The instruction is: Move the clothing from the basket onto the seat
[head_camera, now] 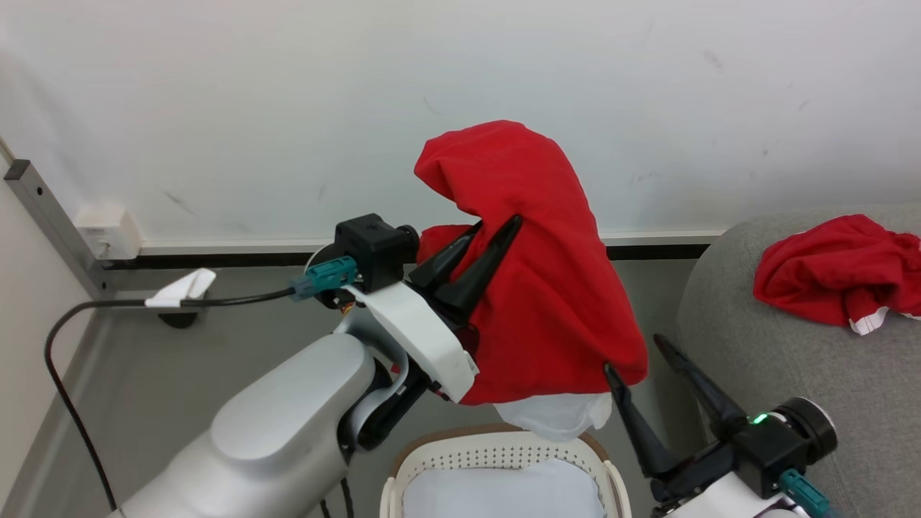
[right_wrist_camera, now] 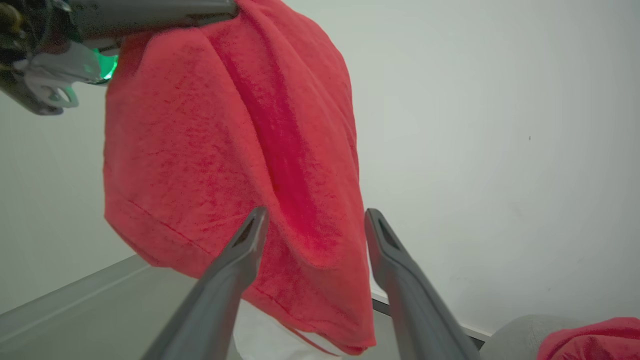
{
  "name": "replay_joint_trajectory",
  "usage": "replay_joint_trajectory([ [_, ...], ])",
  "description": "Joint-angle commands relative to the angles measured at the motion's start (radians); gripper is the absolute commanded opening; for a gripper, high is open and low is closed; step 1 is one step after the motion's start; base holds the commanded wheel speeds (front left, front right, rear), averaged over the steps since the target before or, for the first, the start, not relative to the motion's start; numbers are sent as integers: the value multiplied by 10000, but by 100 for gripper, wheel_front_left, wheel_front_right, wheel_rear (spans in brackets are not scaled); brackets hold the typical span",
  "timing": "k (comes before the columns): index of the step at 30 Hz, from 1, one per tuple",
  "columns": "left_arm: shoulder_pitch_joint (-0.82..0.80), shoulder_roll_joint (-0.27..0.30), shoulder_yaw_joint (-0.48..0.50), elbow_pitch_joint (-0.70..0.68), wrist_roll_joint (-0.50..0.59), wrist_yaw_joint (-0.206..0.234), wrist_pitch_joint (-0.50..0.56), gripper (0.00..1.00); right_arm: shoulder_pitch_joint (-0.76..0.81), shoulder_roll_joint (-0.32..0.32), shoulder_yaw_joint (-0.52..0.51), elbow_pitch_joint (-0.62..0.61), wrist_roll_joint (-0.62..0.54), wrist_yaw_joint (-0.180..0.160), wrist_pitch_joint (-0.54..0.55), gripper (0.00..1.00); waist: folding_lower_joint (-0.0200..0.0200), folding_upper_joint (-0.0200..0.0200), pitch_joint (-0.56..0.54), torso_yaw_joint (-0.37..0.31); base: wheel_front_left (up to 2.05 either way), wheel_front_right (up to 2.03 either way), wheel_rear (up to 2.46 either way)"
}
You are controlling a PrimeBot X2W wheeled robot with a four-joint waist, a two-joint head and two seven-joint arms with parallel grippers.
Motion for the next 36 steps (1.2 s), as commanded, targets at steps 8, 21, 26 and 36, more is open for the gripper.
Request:
replay_joint_trajectory([
  [8, 40, -230, -205, 6, -69, -70, 18, 0, -1345, -587, 1941, 816, 159, -22, 9, 100, -1, -1, -20, 260, 0, 0, 0],
  [21, 182, -964, -1126, 133, 152, -482, 338, 0, -3240, -747, 3963, 3132, 879, -22, 7, 100, -1, -1, -168, 1090, 0, 0, 0],
  [26, 236, -1160, -1357, 242, 153, -603, 379, 0, -3570, -725, 4311, 3536, 1066, -22, 7, 64, -1, -1, -206, 1387, 0, 0, 0],
  [36, 310, -1139, -1402, 500, -1, -559, 373, 0, -3275, -603, 3833, 3565, 1359, -22, 7, 0, -1, -1, -284, 1764, 0, 0, 0],
])
